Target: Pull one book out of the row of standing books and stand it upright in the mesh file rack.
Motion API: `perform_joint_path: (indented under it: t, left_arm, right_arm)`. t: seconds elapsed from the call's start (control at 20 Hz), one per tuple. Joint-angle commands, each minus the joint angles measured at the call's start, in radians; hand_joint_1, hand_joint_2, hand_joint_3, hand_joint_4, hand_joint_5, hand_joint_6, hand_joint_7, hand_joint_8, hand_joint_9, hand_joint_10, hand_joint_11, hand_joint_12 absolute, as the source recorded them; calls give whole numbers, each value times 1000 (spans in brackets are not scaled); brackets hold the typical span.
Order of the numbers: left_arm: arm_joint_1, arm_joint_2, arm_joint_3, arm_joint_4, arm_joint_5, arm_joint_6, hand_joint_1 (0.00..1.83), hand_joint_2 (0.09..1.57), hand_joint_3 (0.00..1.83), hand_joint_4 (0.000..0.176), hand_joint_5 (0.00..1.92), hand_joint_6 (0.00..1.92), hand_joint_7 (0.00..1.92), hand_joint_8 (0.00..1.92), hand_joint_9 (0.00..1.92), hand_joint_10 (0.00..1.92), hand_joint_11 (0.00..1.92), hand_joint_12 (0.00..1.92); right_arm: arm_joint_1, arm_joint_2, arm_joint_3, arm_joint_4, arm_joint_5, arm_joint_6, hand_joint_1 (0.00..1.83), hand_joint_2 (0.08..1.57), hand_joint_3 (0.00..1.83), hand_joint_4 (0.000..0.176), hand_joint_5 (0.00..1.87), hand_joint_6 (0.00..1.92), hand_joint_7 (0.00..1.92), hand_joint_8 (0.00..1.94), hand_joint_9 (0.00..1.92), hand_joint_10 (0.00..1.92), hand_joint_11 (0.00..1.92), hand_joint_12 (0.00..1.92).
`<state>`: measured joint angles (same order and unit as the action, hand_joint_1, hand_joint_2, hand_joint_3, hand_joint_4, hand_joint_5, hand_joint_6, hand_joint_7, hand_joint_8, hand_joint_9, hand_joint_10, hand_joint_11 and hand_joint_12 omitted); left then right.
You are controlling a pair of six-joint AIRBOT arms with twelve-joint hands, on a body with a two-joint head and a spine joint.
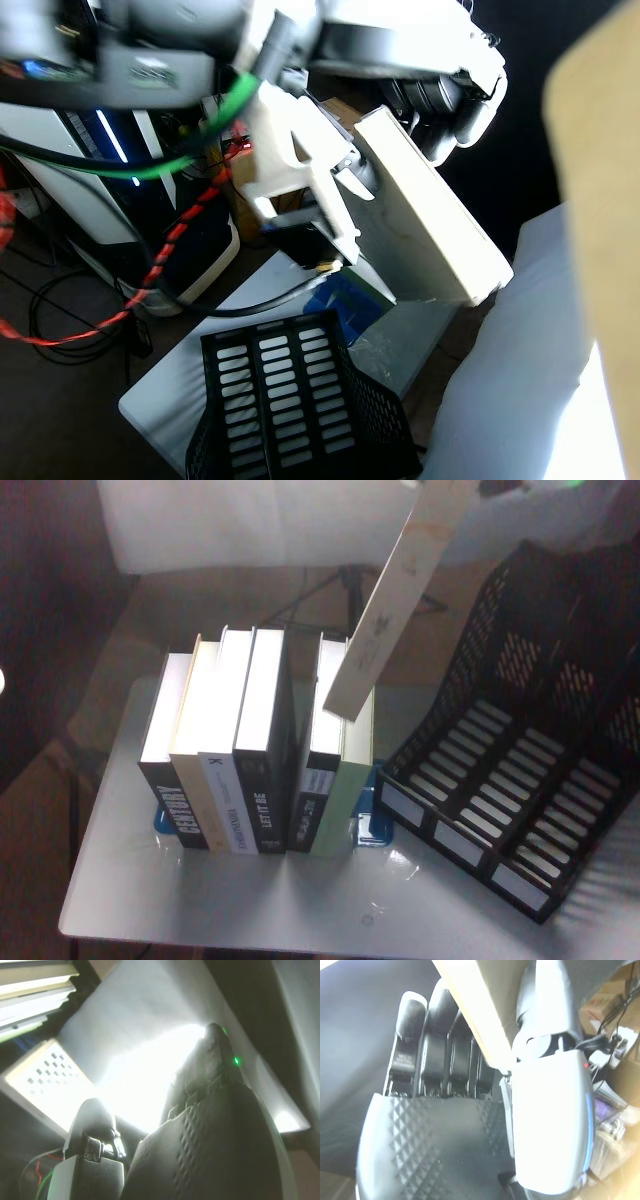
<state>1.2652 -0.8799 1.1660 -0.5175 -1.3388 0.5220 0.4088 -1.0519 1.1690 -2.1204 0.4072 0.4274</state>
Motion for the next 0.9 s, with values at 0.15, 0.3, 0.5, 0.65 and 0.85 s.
perform_joint_path:
  t: [0.15,0.3,0.5,0.65,0.85]
  left_arm:
    - [-7,13,-1,-26,-123,-3,332,1416,0,24,0,0,0,0,0,0,0,0]
    - [-9,13,-2,-25,-119,-2,354,1411,0,5,4,1,0,0,0,0,13,7]
    - [-9,13,-5,-25,-114,-2,658,1398,0,0,72,17,13,4,0,0,0,0]
    - [-10,13,-8,-24,-114,-2,738,1386,0,0,90,14,24,5,0,0,11,7]
    - [-11,11,-12,-24,-111,0,749,1387,0,0,72,1,26,4,0,0,2,9]
  right_arm:
    - [67,42,-26,-56,-59,44,1349,1210,4,0,689,1345,814,1264,782,1487,456,1851]
    - [127,106,-72,-211,-65,144,1352,1203,0,0,724,1274,834,1233,783,1512,447,1892]
    - [169,168,-105,-438,-44,336,1356,1197,0,0,704,1305,843,1186,835,1468,564,1826]
    - [159,180,-107,-479,-27,388,1365,1170,0,0,778,1199,908,1122,841,1424,562,1839]
    - [90,164,-103,-498,-29,390,1359,1182,3,0,790,1124,859,1242,799,1510,631,1917]
